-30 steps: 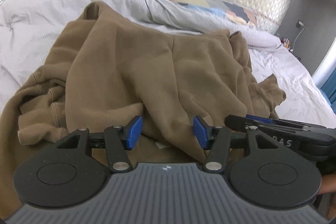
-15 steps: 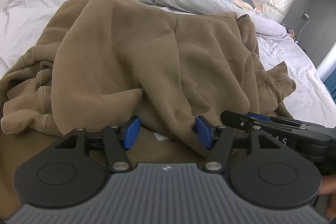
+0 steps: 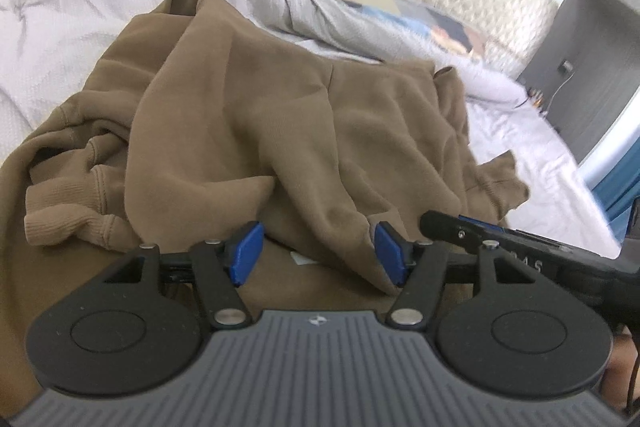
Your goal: Fold large clothes
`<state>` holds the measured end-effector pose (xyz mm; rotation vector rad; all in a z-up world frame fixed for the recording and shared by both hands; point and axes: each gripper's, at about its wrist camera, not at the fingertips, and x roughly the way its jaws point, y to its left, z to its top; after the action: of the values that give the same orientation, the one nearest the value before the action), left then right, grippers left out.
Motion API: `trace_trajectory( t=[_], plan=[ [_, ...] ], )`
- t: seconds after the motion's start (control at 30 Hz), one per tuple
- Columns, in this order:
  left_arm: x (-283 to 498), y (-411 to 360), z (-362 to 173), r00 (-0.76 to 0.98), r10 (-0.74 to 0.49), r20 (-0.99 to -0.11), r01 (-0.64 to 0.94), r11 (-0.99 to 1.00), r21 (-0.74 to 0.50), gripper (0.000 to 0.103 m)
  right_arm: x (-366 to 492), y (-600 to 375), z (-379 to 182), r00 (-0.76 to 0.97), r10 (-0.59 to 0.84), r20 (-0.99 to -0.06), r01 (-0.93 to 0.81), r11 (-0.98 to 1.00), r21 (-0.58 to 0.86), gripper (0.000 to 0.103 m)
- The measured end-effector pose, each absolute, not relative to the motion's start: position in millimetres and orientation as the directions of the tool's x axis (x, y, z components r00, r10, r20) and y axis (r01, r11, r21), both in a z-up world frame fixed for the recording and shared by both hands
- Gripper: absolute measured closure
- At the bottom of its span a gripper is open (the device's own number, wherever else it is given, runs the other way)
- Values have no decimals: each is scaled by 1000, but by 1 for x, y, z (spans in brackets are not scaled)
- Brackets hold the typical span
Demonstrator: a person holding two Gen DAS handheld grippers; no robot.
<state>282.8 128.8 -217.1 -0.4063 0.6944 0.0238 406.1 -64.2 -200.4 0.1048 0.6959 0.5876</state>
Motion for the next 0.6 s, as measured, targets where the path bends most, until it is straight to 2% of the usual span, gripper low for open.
trace_trajectory(
  t=[0.3, 0.47, 0.6],
  plan=[
    [278, 135, -223, 787, -161, -595, -88, 926, -367, 36, 399, -66, -158, 682, 389, -620, -311, 921, 235, 62],
    [272, 143, -229, 790, -198, -580, -70, 911, -406, 36, 383, -96, -149, 665, 386, -639, -249, 922, 298, 62],
    [261, 146, -224, 796, -176, -579, -103, 904, -416, 36, 368, -125, -156, 652, 365, -665, -220, 930, 296, 62]
  ],
)
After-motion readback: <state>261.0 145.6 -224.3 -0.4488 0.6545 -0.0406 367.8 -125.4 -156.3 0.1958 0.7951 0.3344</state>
